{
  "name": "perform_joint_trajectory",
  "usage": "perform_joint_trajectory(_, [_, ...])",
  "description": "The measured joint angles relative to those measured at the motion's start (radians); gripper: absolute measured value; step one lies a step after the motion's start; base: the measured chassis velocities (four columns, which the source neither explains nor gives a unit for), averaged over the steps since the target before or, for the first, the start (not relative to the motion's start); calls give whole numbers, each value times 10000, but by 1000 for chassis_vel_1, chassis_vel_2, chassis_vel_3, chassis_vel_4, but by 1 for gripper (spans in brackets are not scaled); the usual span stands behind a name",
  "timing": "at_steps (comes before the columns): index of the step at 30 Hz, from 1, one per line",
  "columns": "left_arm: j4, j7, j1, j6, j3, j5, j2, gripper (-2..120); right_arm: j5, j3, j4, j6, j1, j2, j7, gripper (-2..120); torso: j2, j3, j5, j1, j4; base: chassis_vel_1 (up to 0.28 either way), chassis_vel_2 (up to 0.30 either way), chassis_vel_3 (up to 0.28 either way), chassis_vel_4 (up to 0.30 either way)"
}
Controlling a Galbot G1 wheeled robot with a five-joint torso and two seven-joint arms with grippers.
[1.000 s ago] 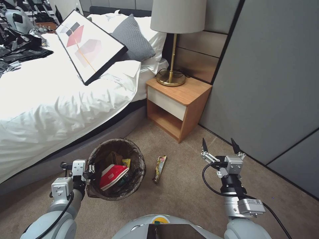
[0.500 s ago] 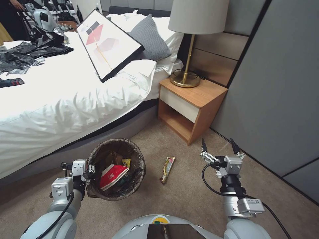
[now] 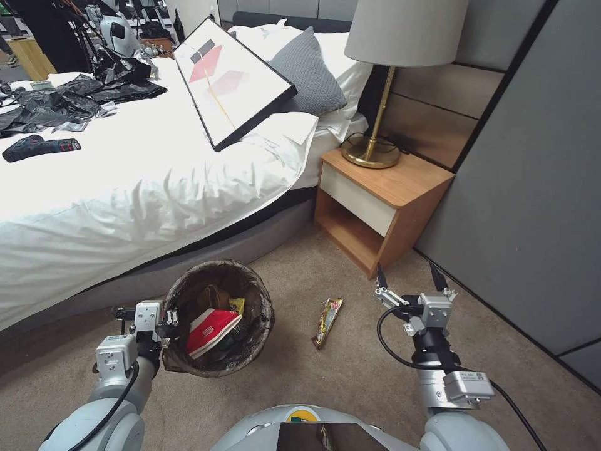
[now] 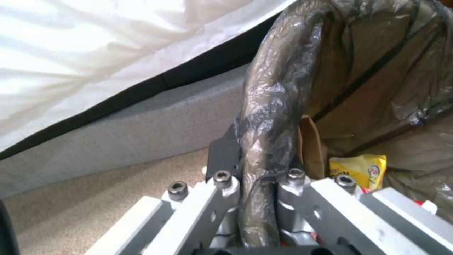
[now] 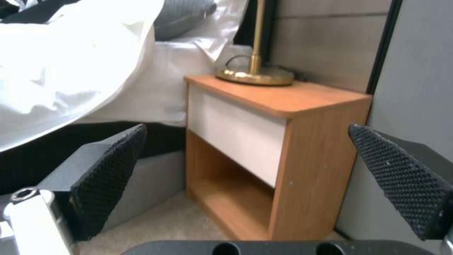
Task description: Pick up the trash bin, then pick up the garbage from the floor and place it into the trash bin.
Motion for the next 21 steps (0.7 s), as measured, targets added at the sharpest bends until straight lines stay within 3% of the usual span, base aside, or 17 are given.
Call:
perform_joint_trajectory(9, [0,-125,70,-64,18,-98,-3,3,1317,-401,-359,-2187,1341,-510,453,100,0,0,0,0,2,0,0,0,0])
perform_joint_trajectory(14, [0,-234,114,21,-5,-294,76,3,3306,-567,-1139,-3841,2886,-1053,898,100,0,1,1,0,4,0,0,0,0])
perform_joint_trajectory(21, [0,-282,148,26,-140,-407,173,3,4980,-1092,-1971,-4590,4112,-1929,1320,100,0,1,2,0,2,0,0,0,0])
